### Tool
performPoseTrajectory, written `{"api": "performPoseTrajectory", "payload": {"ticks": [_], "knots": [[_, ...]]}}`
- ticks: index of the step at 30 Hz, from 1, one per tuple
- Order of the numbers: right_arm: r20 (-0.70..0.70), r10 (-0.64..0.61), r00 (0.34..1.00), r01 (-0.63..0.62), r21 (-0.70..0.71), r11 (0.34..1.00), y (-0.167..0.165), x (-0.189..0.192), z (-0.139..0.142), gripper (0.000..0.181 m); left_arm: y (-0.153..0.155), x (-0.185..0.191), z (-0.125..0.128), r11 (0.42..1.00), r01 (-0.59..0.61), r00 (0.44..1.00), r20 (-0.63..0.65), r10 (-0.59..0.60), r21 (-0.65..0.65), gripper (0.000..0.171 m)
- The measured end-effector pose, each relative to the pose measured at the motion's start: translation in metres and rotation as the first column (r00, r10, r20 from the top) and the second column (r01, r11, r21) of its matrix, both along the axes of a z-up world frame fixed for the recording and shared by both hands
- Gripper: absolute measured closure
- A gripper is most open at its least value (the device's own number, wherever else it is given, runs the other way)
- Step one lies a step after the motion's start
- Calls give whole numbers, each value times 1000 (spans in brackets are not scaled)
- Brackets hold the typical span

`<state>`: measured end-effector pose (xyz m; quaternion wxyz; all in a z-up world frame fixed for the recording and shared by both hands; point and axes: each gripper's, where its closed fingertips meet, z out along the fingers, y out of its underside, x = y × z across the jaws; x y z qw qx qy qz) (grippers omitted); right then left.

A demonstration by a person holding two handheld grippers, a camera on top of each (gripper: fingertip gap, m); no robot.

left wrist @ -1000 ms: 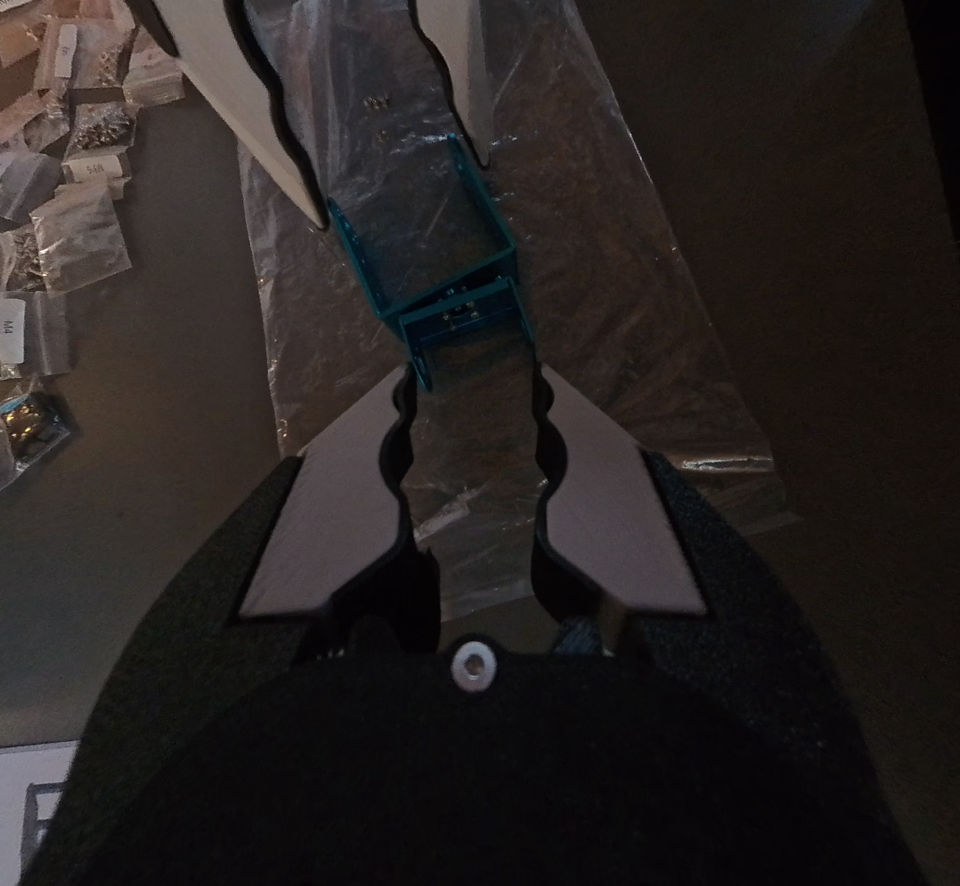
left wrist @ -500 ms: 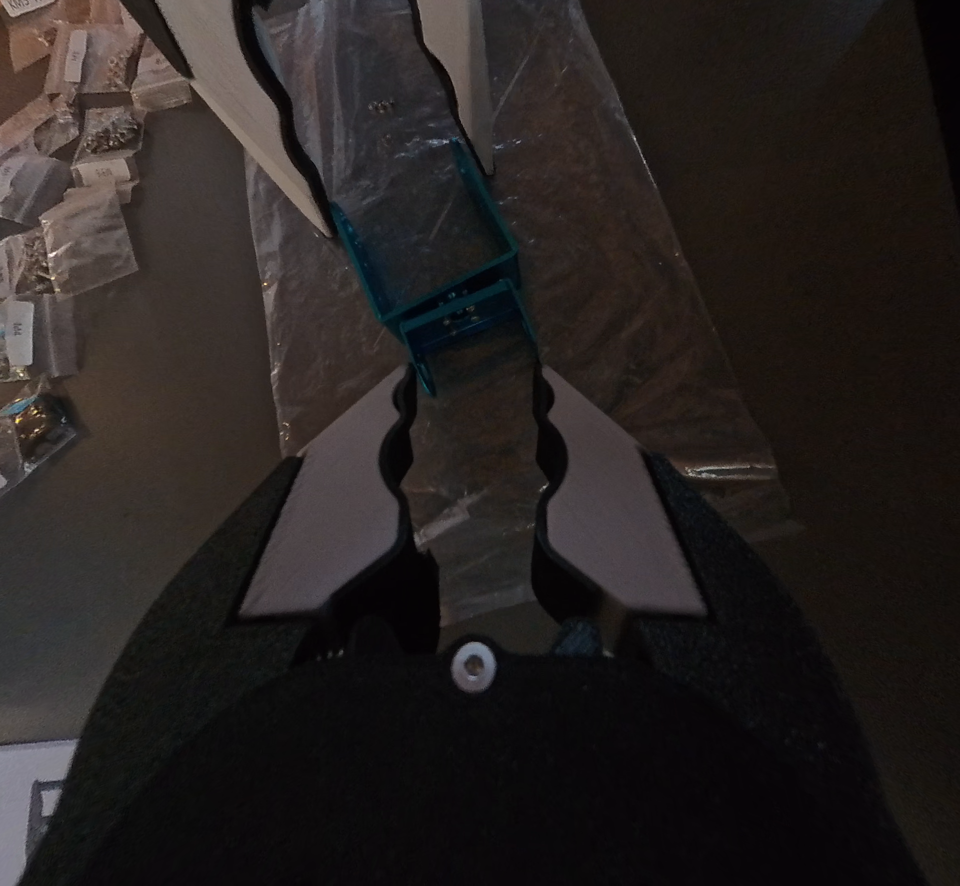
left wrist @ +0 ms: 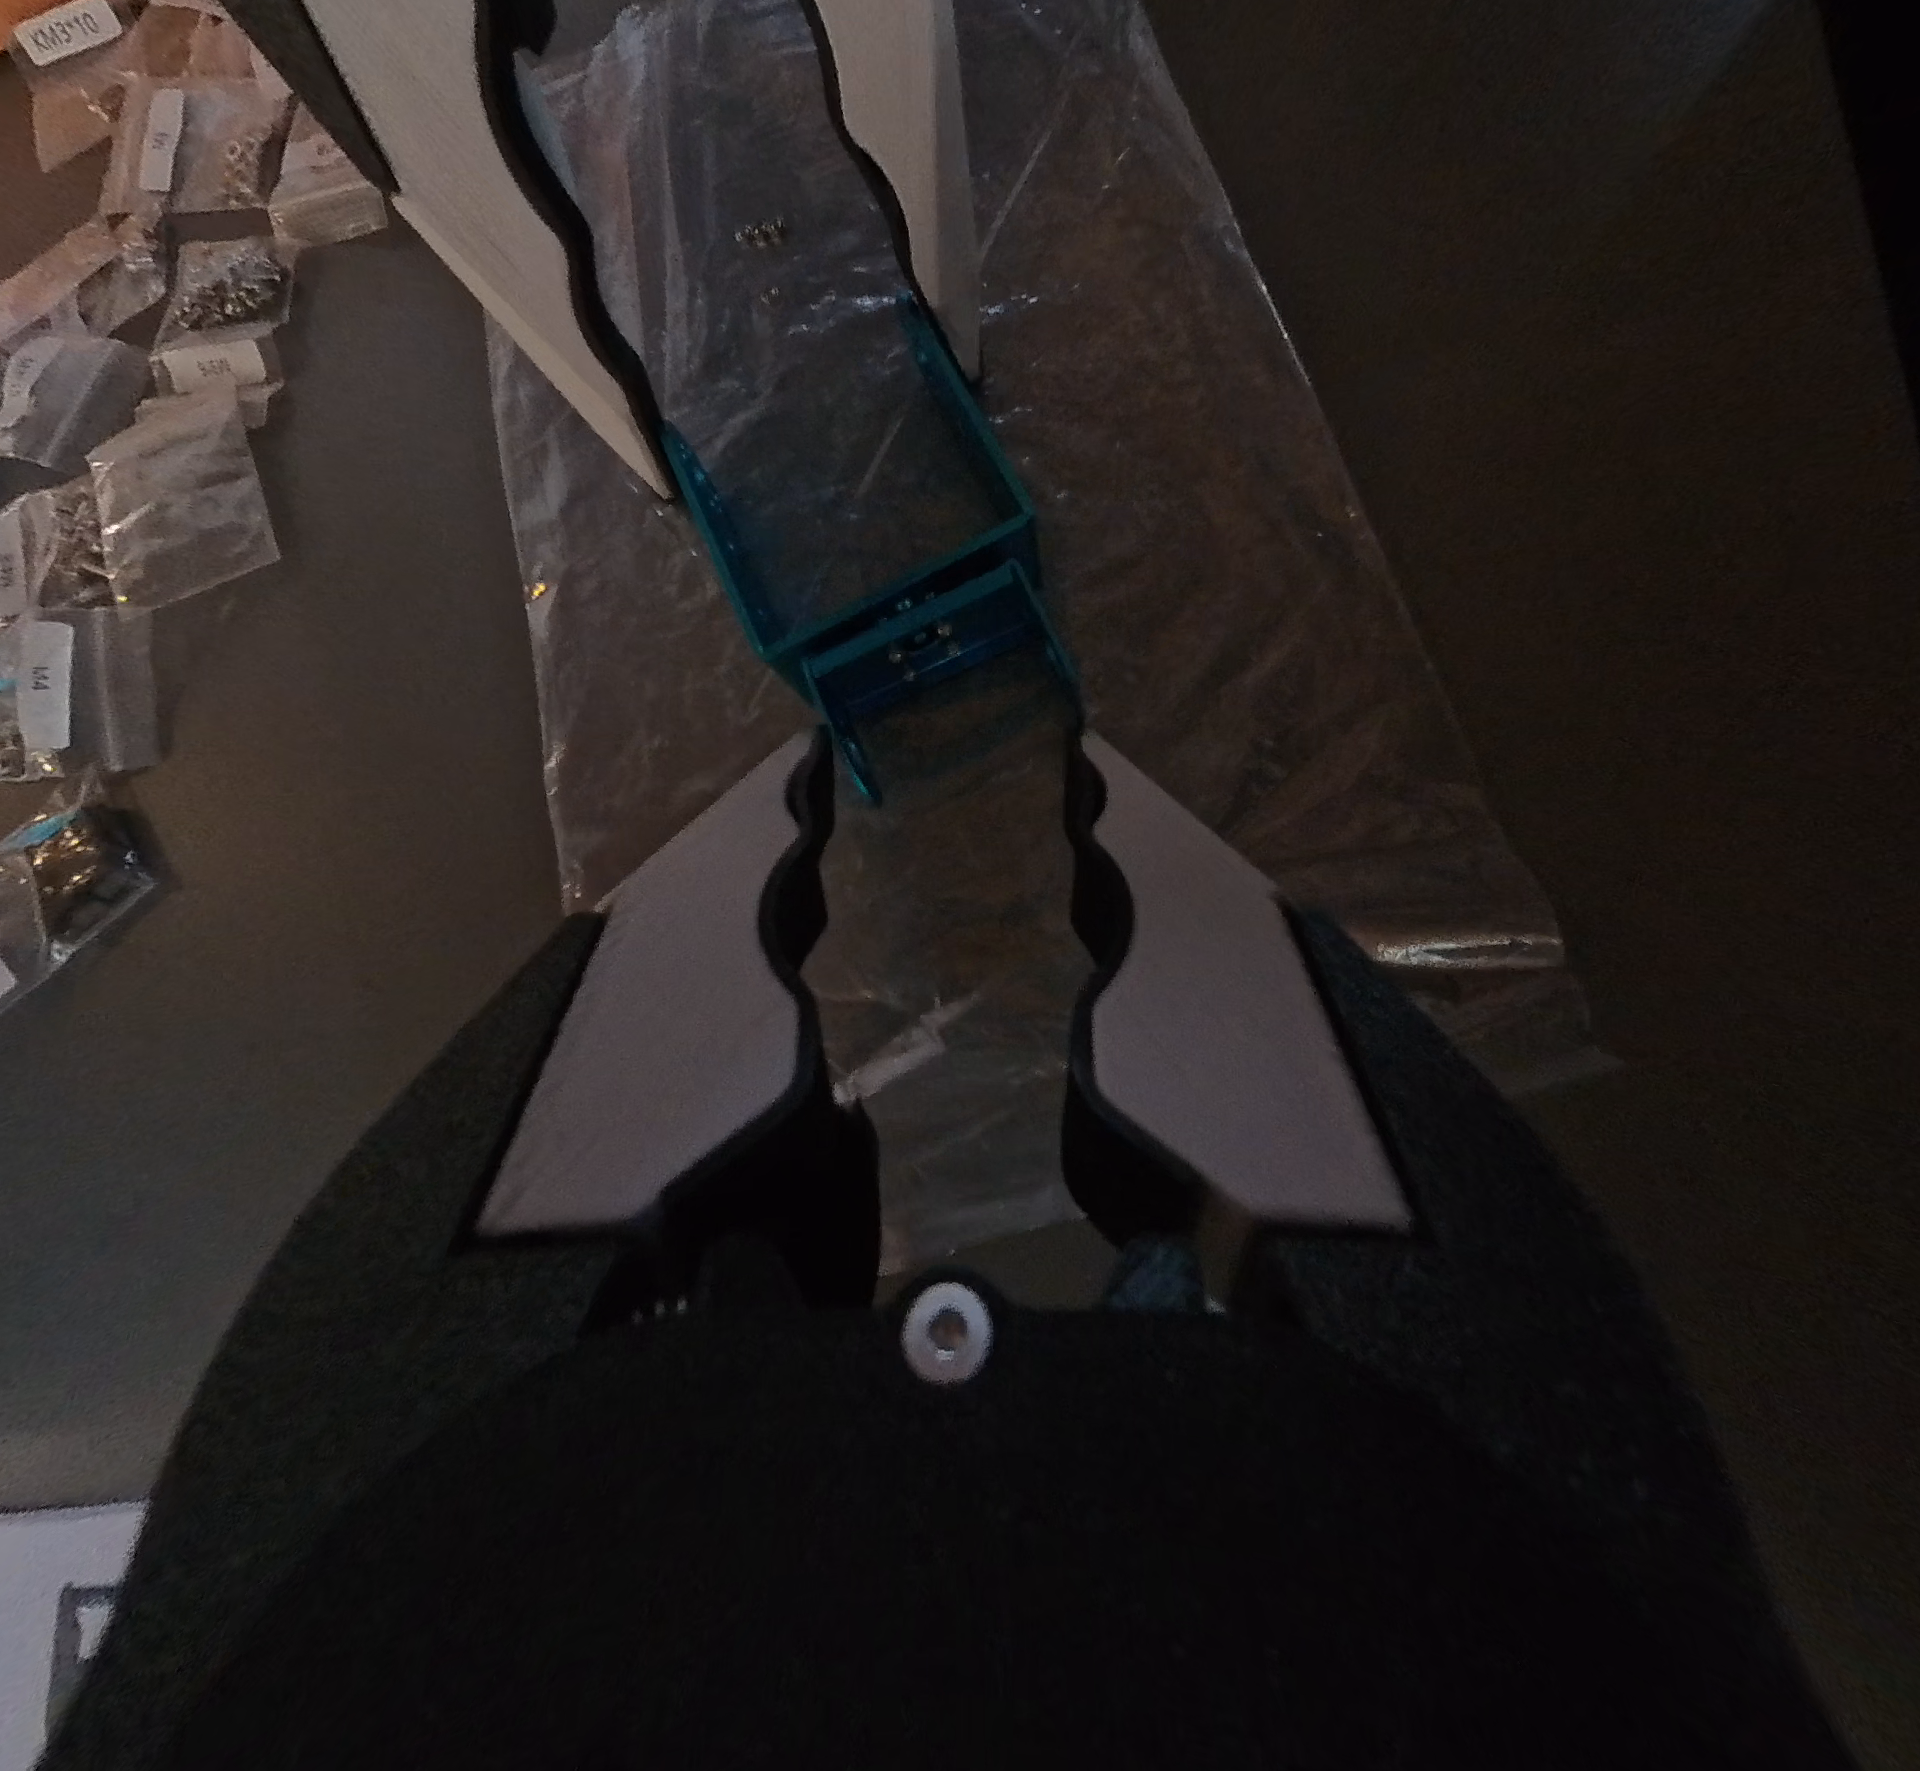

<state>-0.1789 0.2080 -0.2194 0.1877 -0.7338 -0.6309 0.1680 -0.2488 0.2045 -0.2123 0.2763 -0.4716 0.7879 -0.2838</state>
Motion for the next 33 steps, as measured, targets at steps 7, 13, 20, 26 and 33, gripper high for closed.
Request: {"api": "performPoseTrajectory", "payload": {"ticks": [7,13,20,26,33], "knots": [[-3,-3,1000,3,-3,1000,0,-1,0,115,0,2,1,1000,-2,1000,11,2,5,128],[-2,-6,1000,6,-7,1000,0,-1,1,112,0,3,1,1000,-5,1000,15,5,8,128],[-103,-164,981,165,-8,986,8,5,47,111,6,0,9,999,-19,999,26,20,-31,126],[-124,-539,833,517,-175,838,0,-37,50,121,19,-10,29,998,-55,998,43,56,-18,125],[131,-798,589,806,-165,568,-7,-53,17,123,56,-19,52,978,-196,976,85,201,-68,125]]}}
